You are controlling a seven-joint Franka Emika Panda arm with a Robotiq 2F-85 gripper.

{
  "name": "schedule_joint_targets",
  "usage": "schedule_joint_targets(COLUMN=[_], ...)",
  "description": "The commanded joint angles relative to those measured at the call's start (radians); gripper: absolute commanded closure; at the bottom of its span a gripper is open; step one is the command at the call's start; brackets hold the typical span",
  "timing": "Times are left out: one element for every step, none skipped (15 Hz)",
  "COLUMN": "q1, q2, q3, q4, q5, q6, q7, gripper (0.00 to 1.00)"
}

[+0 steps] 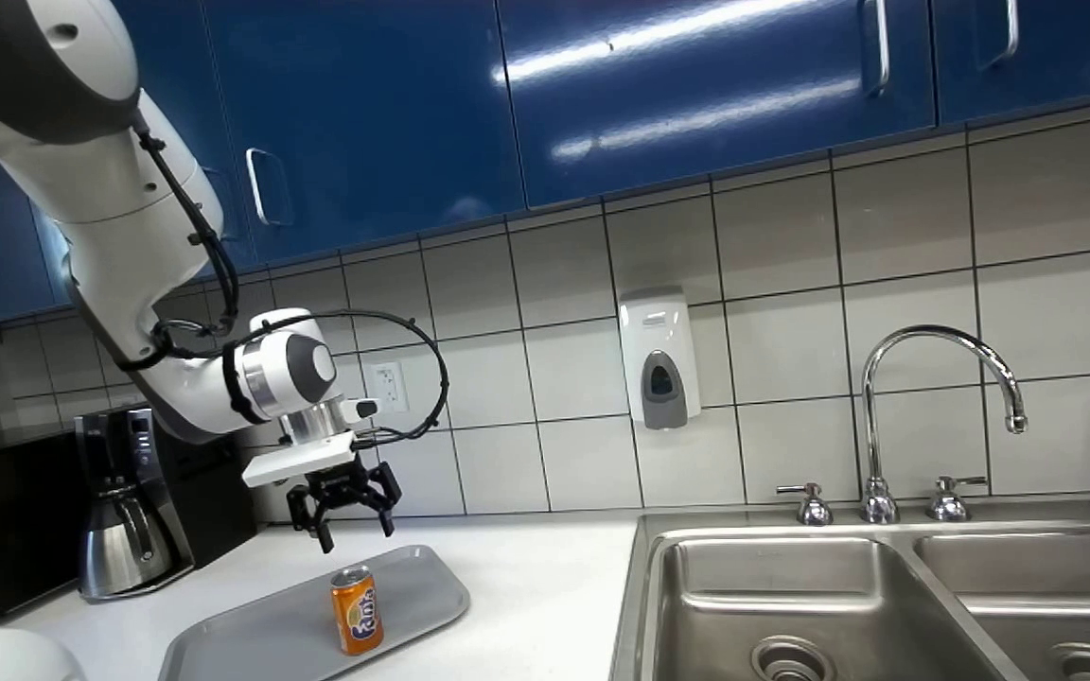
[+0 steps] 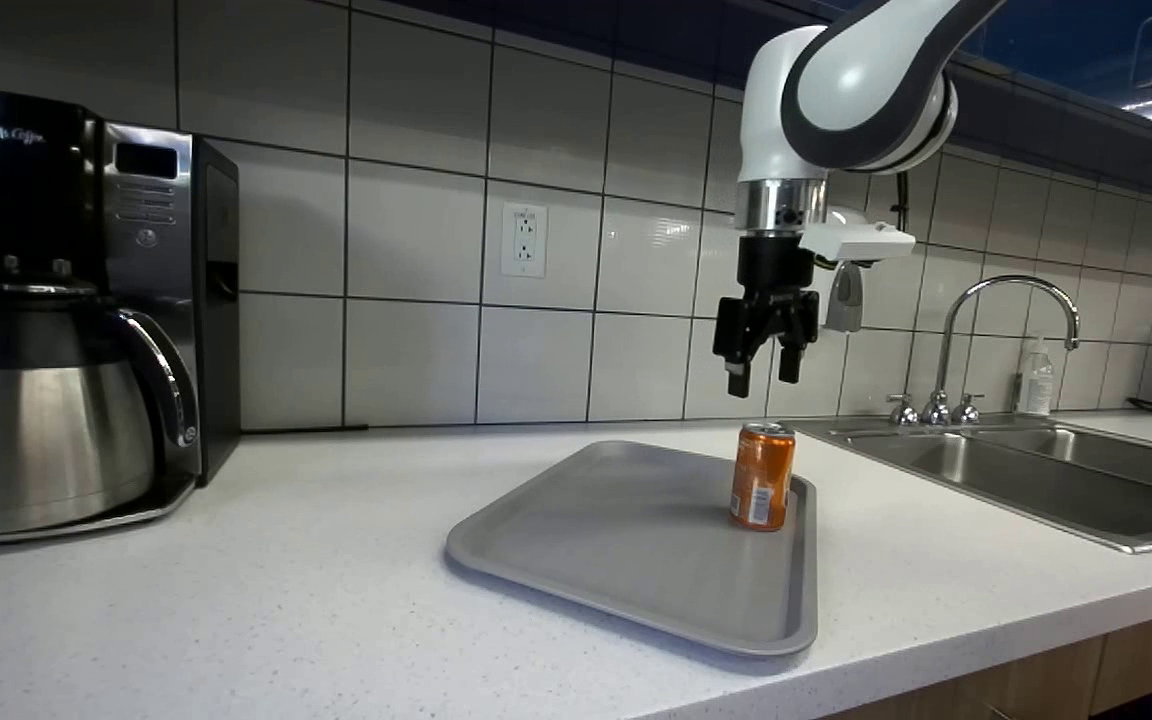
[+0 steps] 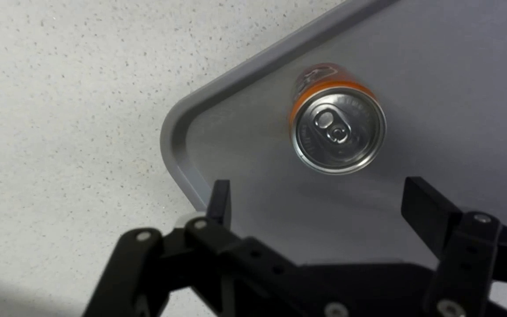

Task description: Put the can on the tray

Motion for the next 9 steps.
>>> schedule_joint_targets(q1=[-0.032, -0.039, -0.046, -0.054, -0.061, -0.069, -0.077, -0.084, -0.092], q2=[-0.121, -0.146, -0.17, -0.194, -0.216, -0.241, -0.26, -0.278, -0.298], q3=[0.013, 0.013, 0.013, 0.012, 0.012, 0.01, 0.008, 0.007, 0.004], q4=[-0.107, -0.129, -0.149, -0.171, -0.19, -0.214, -0.232, -0.249, -0.267], q5=[0.005, 0.011, 0.014, 0.023, 0.029, 0.035, 0.043, 0.048, 0.056], q6=[0.023, 0.025, 0.028, 0.025, 0.019, 0.023, 0.02, 0.02, 0.019], q7=[0.032, 0.026, 0.025, 0.012, 0.004, -0.002, -0.008, -0.008, -0.013], gripper=[0.0, 0.0, 0.0, 0.0, 0.0, 0.0, 0.0, 0.0, 0.0])
